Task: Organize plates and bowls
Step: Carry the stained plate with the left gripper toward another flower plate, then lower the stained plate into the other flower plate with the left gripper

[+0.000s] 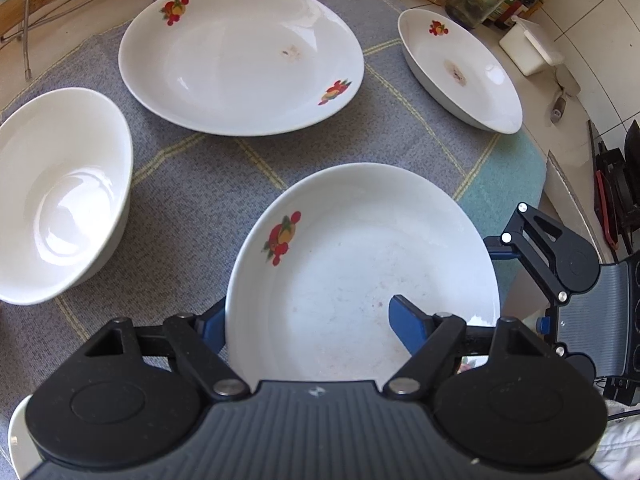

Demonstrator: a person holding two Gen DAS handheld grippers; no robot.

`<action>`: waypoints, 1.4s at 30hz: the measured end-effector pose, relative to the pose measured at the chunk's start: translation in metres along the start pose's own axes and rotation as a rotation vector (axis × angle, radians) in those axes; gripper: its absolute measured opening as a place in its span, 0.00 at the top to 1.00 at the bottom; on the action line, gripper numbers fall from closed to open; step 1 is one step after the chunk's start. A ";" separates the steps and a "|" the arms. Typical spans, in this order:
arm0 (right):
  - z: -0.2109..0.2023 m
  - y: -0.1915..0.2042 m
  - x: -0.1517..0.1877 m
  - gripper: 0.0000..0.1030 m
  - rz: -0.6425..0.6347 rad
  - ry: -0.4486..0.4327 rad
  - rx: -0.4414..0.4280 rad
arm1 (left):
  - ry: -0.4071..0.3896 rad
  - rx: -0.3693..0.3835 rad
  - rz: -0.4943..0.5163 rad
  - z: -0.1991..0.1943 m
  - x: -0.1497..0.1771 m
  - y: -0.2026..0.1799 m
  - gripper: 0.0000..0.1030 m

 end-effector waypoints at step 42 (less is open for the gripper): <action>-0.089 -0.145 0.052 0.00 0.140 -0.010 0.207 | -0.064 0.054 0.209 0.035 -0.151 -0.149 0.25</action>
Point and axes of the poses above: each gripper's, at about its wrist camera, not at the fingertips, and z roughly the way its jaws point, y to its left, x to its underside, the point moved 3 cm from there along z, roughly the way its jaws point, and after that the axes turned 8 degrees about -z, right-handed, at the moved point
